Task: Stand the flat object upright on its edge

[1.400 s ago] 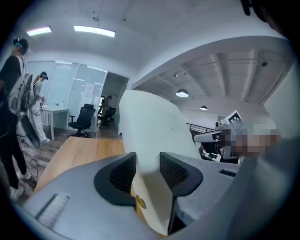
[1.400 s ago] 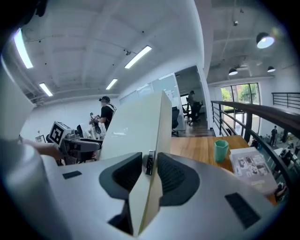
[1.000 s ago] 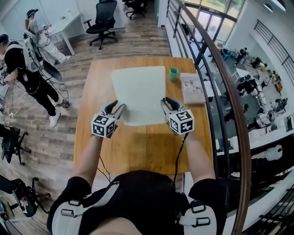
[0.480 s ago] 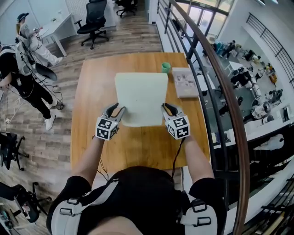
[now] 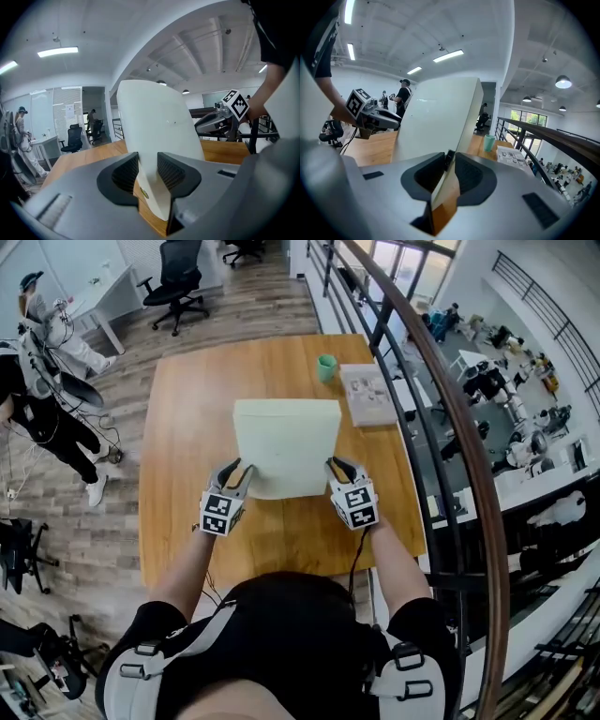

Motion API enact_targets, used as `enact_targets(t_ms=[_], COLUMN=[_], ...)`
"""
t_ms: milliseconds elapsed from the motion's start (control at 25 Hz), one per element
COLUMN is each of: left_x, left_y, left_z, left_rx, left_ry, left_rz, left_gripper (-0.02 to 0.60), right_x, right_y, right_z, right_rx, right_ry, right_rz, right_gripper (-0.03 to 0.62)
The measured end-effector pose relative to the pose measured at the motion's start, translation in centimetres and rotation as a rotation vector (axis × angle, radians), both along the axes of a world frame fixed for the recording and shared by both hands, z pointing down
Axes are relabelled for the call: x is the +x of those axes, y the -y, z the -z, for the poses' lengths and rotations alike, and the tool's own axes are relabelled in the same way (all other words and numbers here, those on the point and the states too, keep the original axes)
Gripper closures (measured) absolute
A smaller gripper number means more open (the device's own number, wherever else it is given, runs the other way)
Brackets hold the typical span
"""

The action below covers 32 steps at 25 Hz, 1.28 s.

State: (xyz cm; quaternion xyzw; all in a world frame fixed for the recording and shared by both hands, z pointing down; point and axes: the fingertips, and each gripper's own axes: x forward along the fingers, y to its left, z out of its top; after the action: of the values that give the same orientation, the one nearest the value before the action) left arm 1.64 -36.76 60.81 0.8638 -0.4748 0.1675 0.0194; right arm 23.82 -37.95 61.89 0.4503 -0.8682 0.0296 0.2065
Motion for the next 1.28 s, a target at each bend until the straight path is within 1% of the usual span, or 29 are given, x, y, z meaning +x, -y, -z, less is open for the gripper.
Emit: enact_targets(t_ms=[160,320,480,640,760,1040,1280], left_x=[0.0,-0.2,-0.3,-0.2,-0.3,0.0,0.0], left_y=[-2.1,-3.2,-3.9,-5.0,-5.8,-7.6,-8.5], left_z=[-1.5,-1.5,-1.5,-1.6,-1.5,-1.7,-2.1], left_rx=[-0.033,-0.033,-0.029,-0.036,-0.046,-0.068,-0.095], left_ry=[-0.010,-0.039,-0.031,-0.052,-0.067,-0.084,-0.099], left_rz=[-0.008,0.005,-0.001,-0.006,-0.010,-0.018,-0.023], left_gripper=[0.460,0.469,0.474,0.474,0.474,0.474,0.474], right_x=[0.1,0.0,0.1,0.0,0.2,0.6,0.8], right_y=[-1.3,-2.1,-2.8,-3.8,-4.6,-6.4,-7.2], right_z=[-0.1,-0.3,-0.3,-0.6,-0.7,-0.9,-1.3], right_rx=[0.000,0.000,0.000,-0.004,-0.031,-0.077,-0.097], right_ry=[0.011,0.031,0.031,0.051,0.070,0.158,0.161], right_rz=[-0.016,-0.019,-0.026,-0.024,-0.037,-0.101,-0.114], right_gripper=[0.520,0.520,0.521,0.520,0.520,0.520,0.520])
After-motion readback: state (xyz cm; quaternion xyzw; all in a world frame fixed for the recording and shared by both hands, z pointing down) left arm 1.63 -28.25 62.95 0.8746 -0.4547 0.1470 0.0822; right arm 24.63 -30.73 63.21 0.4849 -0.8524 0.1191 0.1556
